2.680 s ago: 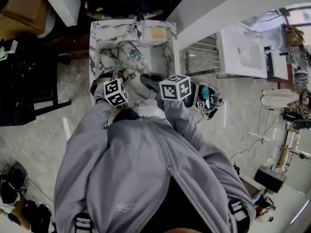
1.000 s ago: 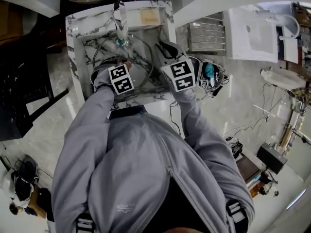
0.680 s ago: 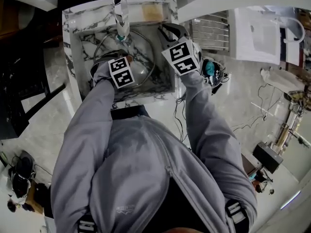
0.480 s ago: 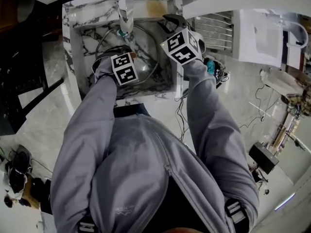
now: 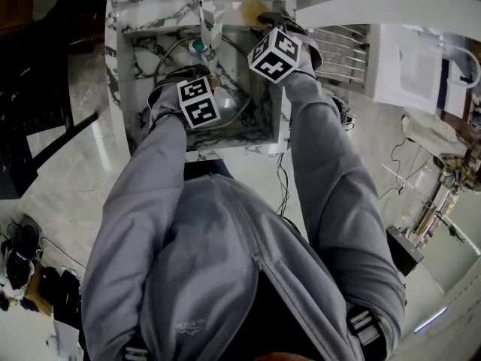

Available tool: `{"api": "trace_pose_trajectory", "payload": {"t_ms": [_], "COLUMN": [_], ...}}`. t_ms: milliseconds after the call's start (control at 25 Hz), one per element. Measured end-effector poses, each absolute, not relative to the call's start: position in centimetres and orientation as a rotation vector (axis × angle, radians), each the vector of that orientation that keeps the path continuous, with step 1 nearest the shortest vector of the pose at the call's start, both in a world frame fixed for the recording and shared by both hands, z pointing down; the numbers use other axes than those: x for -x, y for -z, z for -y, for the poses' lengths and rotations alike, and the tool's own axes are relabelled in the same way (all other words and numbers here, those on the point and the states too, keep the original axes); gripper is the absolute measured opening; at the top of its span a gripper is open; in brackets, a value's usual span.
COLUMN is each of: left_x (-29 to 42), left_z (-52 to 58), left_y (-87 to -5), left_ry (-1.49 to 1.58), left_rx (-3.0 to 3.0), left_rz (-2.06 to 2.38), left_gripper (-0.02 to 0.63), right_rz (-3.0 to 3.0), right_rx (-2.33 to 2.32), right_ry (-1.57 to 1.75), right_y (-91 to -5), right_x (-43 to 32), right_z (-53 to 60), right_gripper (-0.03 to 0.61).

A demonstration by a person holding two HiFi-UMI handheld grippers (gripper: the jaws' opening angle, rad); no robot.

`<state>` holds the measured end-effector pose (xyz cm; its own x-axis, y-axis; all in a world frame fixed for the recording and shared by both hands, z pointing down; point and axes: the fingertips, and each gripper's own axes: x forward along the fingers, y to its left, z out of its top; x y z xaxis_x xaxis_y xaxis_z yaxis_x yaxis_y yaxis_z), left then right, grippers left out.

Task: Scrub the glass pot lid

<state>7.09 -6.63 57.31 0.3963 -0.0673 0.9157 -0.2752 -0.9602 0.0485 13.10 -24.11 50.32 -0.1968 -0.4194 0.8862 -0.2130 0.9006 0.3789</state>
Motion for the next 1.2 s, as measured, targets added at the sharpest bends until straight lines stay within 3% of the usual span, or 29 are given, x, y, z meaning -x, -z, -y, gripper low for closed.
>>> {"api": "trace_pose_trajectory", "payload": {"t_ms": [40,240,280,360,400,800,1200], "left_x": [-6.8,-4.0,-3.1,-1.5,-0.9,2.9,8.7], "left_z": [6.7,6.9,6.9,7.0,7.0,4.2,1.8], "left_y": [-56.9,-53.7,-53.0,-51.6,-50.8,-42.3,-40.5], "left_ry": [-1.586,-1.479,-1.462,-1.425,-1.399,-1.16,-1.088], "left_rx": [-2.458,-2.462,-2.458,-2.454,-2.458,-2.506,-2.407], "left_rz": [0.33,0.477,0.515,0.604,0.646,0.936,1.078], "left_gripper": [0.223,0.224,0.195,0.062,0.038,0.017,0.017], "right_rz": [1.778,1.785,1.796,1.812,1.819,1.939,1.952], "right_rx": [-0.488,-0.534,-0.543,-0.554,-0.557,-0.525,-0.258], "right_ry": [0.209,0.225,0.221,0.223,0.227,0.256,0.278], "right_y": [-50.2,-49.3,-49.1,-48.6,-48.2,-42.8,-45.7], "right_x": [-13.1,-12.9,-12.7,-12.5,-12.4,-6.3,3.4], "right_z": [24.1,23.0,22.7,21.9,21.5,15.0,8.7], "right_gripper": [0.117,0.069,0.064,0.06,0.058,0.055,0.055]}}
